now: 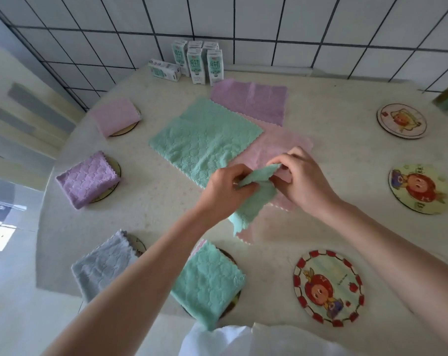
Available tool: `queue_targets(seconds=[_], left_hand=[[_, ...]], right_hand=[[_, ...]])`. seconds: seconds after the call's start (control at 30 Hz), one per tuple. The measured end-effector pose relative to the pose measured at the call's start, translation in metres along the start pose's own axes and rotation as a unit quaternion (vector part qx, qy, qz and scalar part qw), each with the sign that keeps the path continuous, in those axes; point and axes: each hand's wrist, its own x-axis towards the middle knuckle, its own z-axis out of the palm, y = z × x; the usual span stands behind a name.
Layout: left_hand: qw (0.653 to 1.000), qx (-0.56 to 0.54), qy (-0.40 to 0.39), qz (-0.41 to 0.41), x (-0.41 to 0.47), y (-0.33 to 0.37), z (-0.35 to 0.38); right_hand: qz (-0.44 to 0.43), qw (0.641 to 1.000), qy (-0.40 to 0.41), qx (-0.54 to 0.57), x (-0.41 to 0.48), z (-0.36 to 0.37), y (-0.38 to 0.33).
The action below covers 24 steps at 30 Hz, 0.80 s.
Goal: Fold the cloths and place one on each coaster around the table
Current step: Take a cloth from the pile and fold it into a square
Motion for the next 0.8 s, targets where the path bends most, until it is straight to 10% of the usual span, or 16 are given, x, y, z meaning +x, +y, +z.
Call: queue_targets(seconds=[0.37, 0.57, 0.8], left_hand=[[0.984, -0.151, 0.012, -0.097, -0.065, 0.048, 0.073], [0.984, 0.149, 0.063, -0.076, -0.093, 0.076, 0.119], [0.986, 0.012, -0.016, -0.163, -0.127, 0.097, 0.110]], right_hand=[[-0.015, 0.994, -0.068, 0.087, -0.078, -0.063, 0.039], [-0.077, 0.984, -0.099, 0.123, -0.114, -0.111, 0.055], [-0.025, 0.944, -0.239, 0.227, -0.117, -0.164, 0.078]])
